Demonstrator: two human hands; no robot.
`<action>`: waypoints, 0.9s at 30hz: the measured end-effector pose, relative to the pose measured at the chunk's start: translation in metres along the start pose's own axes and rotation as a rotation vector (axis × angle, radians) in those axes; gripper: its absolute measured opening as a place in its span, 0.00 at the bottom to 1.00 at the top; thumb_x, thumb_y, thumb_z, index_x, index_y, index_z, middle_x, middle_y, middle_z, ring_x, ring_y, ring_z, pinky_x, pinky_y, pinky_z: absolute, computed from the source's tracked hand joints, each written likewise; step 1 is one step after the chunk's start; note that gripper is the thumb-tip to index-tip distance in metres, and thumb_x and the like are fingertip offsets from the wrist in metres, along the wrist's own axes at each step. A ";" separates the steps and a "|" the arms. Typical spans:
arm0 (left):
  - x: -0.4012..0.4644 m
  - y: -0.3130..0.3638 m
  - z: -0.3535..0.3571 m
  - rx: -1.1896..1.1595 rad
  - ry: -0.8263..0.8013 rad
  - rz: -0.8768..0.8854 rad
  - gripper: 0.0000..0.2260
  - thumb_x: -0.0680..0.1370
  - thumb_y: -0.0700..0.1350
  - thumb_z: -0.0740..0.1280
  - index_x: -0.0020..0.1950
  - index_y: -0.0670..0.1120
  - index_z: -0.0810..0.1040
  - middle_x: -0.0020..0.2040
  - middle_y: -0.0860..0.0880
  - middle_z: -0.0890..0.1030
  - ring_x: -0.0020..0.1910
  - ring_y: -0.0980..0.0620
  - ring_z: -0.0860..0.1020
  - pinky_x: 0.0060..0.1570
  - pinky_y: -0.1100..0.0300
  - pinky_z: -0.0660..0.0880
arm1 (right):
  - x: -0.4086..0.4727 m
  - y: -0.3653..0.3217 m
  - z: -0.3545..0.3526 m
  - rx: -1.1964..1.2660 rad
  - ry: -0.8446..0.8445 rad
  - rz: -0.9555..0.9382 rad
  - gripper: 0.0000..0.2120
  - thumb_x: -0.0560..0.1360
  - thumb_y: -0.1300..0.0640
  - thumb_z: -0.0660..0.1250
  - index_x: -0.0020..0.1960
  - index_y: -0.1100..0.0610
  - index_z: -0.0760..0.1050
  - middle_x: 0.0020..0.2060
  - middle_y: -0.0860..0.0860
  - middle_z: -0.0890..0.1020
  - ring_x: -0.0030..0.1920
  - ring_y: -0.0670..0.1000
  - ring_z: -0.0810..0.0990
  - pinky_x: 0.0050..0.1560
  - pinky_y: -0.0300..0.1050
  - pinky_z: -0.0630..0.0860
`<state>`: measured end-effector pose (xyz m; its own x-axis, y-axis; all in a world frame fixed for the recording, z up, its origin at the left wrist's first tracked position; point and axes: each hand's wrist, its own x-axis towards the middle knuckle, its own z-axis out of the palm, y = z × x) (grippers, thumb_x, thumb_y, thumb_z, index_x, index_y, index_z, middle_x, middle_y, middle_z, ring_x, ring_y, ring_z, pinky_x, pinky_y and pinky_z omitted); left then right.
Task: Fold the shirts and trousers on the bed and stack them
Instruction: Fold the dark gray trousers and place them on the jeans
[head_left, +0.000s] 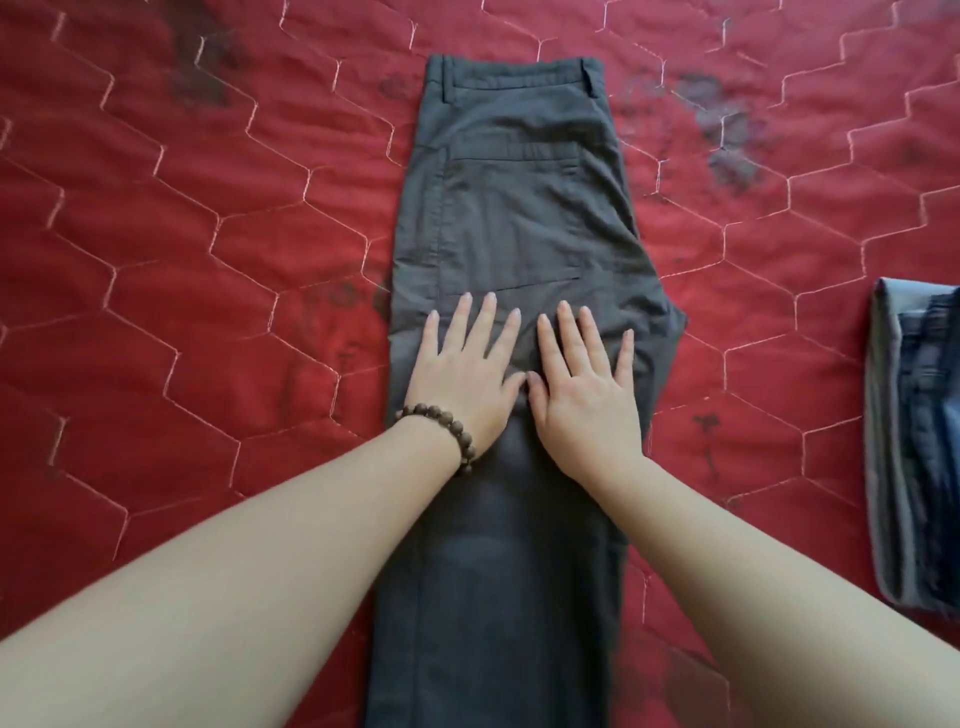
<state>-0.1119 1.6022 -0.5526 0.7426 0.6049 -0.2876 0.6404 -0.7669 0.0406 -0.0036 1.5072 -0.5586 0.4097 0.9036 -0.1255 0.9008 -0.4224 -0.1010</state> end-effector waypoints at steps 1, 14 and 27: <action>-0.016 0.002 0.006 -0.003 0.008 0.000 0.29 0.81 0.59 0.46 0.79 0.51 0.41 0.79 0.46 0.42 0.78 0.44 0.41 0.75 0.43 0.42 | -0.011 -0.003 0.001 0.000 -0.006 -0.010 0.28 0.81 0.47 0.53 0.78 0.53 0.54 0.78 0.53 0.54 0.78 0.54 0.48 0.74 0.64 0.39; -0.180 0.032 0.069 -0.046 0.037 0.013 0.27 0.81 0.57 0.44 0.78 0.51 0.44 0.79 0.46 0.44 0.78 0.43 0.41 0.75 0.42 0.43 | -0.176 -0.051 0.031 0.002 -0.074 0.047 0.27 0.80 0.44 0.46 0.78 0.49 0.54 0.78 0.51 0.54 0.78 0.54 0.49 0.75 0.62 0.43; -0.319 0.050 0.105 -0.020 0.012 0.027 0.30 0.79 0.60 0.44 0.79 0.50 0.50 0.79 0.45 0.50 0.78 0.45 0.48 0.75 0.42 0.48 | -0.315 -0.073 0.052 -0.001 -0.122 0.019 0.27 0.80 0.41 0.44 0.78 0.45 0.47 0.78 0.50 0.50 0.78 0.53 0.45 0.75 0.62 0.42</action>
<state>-0.3374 1.3479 -0.5593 0.7615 0.5869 -0.2751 0.6242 -0.7784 0.0674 -0.2055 1.2499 -0.5630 0.4063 0.8800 -0.2461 0.8931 -0.4393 -0.0965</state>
